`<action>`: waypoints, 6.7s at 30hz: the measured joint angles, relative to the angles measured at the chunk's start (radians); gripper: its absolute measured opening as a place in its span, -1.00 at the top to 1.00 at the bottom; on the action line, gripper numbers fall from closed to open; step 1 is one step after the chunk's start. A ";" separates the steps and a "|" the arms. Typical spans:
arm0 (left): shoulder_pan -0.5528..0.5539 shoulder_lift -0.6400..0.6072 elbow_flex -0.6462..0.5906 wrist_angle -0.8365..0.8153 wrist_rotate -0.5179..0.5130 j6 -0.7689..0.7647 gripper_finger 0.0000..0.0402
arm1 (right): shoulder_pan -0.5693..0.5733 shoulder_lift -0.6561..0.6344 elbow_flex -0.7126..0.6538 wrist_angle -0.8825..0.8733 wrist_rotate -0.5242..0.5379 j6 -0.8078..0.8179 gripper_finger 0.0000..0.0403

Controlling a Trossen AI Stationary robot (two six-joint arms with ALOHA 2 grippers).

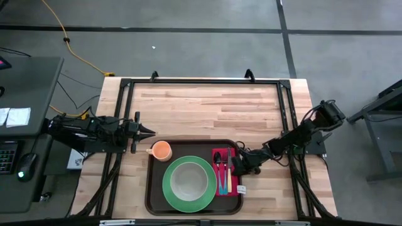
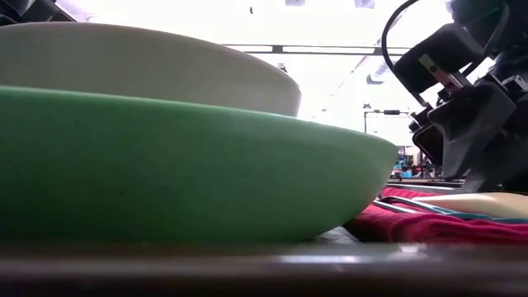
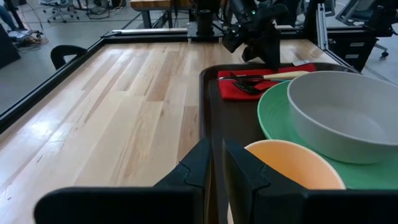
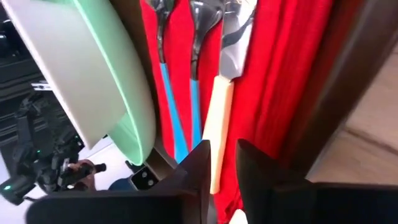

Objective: Set up tray
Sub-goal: Return to Home Position

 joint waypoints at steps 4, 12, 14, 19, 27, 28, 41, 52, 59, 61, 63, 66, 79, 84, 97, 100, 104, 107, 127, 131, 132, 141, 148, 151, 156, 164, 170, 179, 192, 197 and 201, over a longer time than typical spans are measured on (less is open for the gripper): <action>0.000 0.000 0.000 0.000 0.020 0.000 0.63 | 0.000 -0.001 0.000 0.048 0.000 -0.008 0.80; 0.000 0.000 0.000 0.000 0.032 0.000 0.63 | 0.000 -0.003 0.003 0.150 0.003 -0.016 0.87; 0.000 0.000 0.000 0.000 0.032 0.000 0.63 | 0.000 -0.003 0.003 0.179 0.017 -0.028 0.87; 0.000 0.000 0.000 0.000 0.032 0.000 0.63 | 0.000 -0.004 0.005 0.267 0.082 -0.066 0.86; 0.000 0.000 0.000 0.000 0.033 0.000 0.63 | 0.000 -0.005 0.005 0.395 0.193 -0.167 0.88; 0.000 0.000 0.000 0.000 0.033 0.000 0.63 | 0.000 -0.005 0.005 0.412 0.202 -0.180 0.88; 0.000 0.000 0.000 0.001 0.033 0.000 0.63 | -0.001 -0.005 0.006 0.614 0.290 -0.346 0.93; 0.000 0.000 0.000 0.001 0.033 -0.001 0.63 | -0.007 -0.005 0.006 0.621 0.327 -0.442 0.99; 0.000 0.000 0.000 0.001 0.033 -0.029 0.63 | -0.045 -0.005 0.006 0.621 0.390 -0.502 1.00; 0.000 0.000 0.000 0.001 0.033 -0.037 0.63 | -0.060 -0.005 0.006 0.622 0.401 -0.550 1.00; 0.000 0.000 0.000 0.001 0.035 -0.037 0.63 | -0.076 -0.005 0.006 0.629 0.396 -0.588 1.00; 0.000 0.000 0.000 0.002 0.036 -0.036 0.63 | -0.098 -0.005 0.006 0.662 0.350 -0.646 1.00; 0.000 0.000 0.063 0.031 0.073 0.072 0.63 | -0.183 -0.006 0.006 0.786 0.126 -0.847 1.00; 0.000 0.000 0.117 0.029 0.073 0.130 0.63 | -0.224 -0.006 0.006 0.799 0.065 -0.861 1.00; 0.000 0.000 0.169 0.027 0.105 0.192 0.63 | -0.355 -0.006 0.006 0.884 -0.143 -0.864 1.00; 0.000 0.000 0.180 0.027 0.106 0.196 0.63 | -0.382 -0.006 0.006 0.886 -0.183 -0.864 1.00; 0.000 0.000 0.195 0.019 0.106 0.214 0.63 | -0.416 -0.006 0.006 0.901 -0.256 -0.885 1.00; 0.000 0.000 0.197 0.020 0.106 0.217 0.63 | -0.446 -0.006 0.006 0.925 -0.324 -0.896 1.00; 0.000 0.000 0.196 -0.020 0.105 0.202 0.63 | -0.544 -0.434 0.006 0.397 -0.436 -0.992 1.00; 0.000 0.000 0.196 -0.024 0.105 0.202 0.63 | -0.527 -0.588 0.006 0.209 -0.375 -1.054 1.00; 0.000 0.000 0.196 -0.024 0.104 0.202 0.63 | -0.521 -0.620 0.006 0.166 -0.363 -1.064 1.00; 0.000 0.000 0.196 -0.026 0.100 0.202 0.63 | -0.465 -0.827 0.006 -0.145 -0.263 -1.134 1.00; 0.000 0.000 0.196 -0.039 0.100 0.219 0.63 | -0.435 -0.922 0.006 -0.302 -0.250 -1.205 1.00; 0.000 0.000 0.196 -0.046 0.101 0.235 0.63 | -0.425 -0.956 0.005 -0.359 -0.237 -1.252 1.00; 0.000 0.000 0.196 -0.055 0.107 0.277 0.63 | -0.400 -1.005 0.006 -0.411 -0.246 -1.368 1.00; 0.000 0.000 0.196 -0.062 0.091 0.340 0.63 | -0.380 -1.063 0.006 -0.536 -0.174 -1.485 1.00; 0.000 0.000 0.195 -0.078 0.043 0.375 0.63 | -0.380 -1.080 0.005 -0.583 -0.065 -1.559 1.00; 0.000 0.000 0.195 -0.112 -0.029 0.389 0.63 | -0.396 -1.087 -0.061 -0.533 -0.001 -1.575 1.00; 0.000 0.000 0.109 -0.021 -0.056 0.387 0.63 | -0.399 -1.170 -0.261 -0.319 0.006 -1.514 1.00; 0.000 0.000 0.091 0.015 -0.089 0.383 0.63 | -0.399 -1.201 -0.264 -0.362 0.021 -1.537 1.00; 0.000 0.000 0.090 0.014 -0.091 0.393 0.63 | -0.400 -1.237 -0.264 -0.397 0.022 -1.541 1.00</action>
